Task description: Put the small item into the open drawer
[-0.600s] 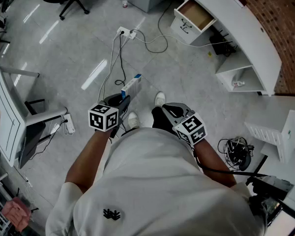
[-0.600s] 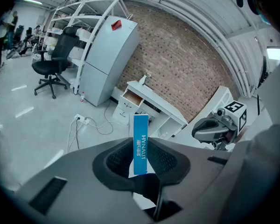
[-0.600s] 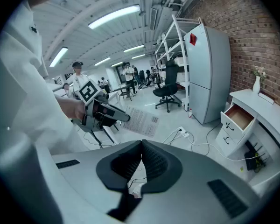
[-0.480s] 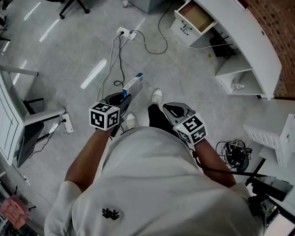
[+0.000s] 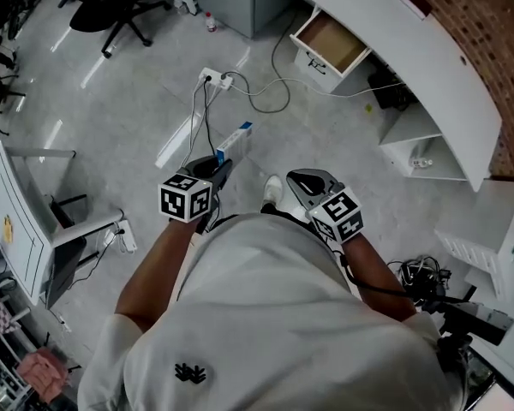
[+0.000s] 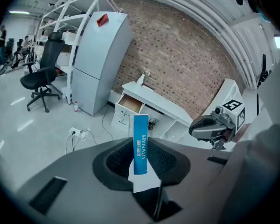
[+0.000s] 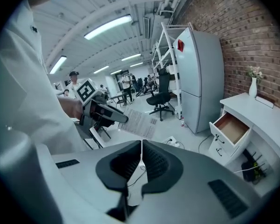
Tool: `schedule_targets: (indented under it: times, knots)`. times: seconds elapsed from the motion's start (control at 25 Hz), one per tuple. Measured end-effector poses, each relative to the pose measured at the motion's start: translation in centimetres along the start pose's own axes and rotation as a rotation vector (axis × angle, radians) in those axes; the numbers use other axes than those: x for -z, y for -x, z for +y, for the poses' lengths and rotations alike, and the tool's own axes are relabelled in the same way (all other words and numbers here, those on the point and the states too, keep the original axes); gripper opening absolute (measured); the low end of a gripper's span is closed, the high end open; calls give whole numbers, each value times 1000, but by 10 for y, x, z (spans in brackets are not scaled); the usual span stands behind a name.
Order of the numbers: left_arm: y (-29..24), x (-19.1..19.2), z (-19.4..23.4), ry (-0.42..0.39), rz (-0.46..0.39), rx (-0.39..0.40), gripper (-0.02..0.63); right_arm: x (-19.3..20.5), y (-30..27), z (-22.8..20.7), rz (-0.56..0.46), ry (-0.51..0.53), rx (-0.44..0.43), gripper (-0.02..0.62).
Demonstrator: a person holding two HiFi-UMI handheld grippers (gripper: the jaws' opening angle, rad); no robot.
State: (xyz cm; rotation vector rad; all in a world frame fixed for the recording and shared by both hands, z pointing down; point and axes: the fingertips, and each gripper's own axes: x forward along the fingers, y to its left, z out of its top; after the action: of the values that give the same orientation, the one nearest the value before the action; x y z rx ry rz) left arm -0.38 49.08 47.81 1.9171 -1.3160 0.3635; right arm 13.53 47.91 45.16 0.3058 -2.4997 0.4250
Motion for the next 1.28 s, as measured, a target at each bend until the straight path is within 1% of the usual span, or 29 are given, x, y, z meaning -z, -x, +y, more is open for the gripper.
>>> schedule_targets:
  times: [0.08,0.12,0.16,0.24,0.36,0.52,0.64,0.76,0.96,1.04,1.16,1.28]
  knots:
    - [-25,-27,-6,-19,1,-5,98,-2,8,-34,-6,-2,8,34]
    - [-37,-38,-7,-25,1,-5,98,-1,10,-51,-5,-9,15,58]
    - [-50,-48,-7,-26,1,-5,98,1,10,-68,0,-19,23,101]
    - [-71,-63,-6,-19,5,-3,98,7,9,-95,13,-38,36,104]
    - [-101,-82,-4,-24,26,2,98,9,5,-123,19,-72,35,104]
    - [-144,-119,5,-49,60,20,98,0,-6,-161,18,-121,37,100]
    - [-177,-149,24,-69,71,41,98,-14,-17,-190,10,-152,62,85]
    - [-214,-182,44,-85,84,62,98,-27,-25,-225,16,-189,105,71]
    - [-277,-245,81,-170,137,80,98,-70,-40,-290,15,-237,199,57]
    - [-303,-269,93,-189,158,101,98,-86,-49,-315,14,-259,231,57]
    - [-334,-300,113,-222,178,128,98,-110,-67,-341,5,-301,273,57]
    - [-362,-325,131,-245,187,148,98,-128,-82,-361,-4,-316,309,57]
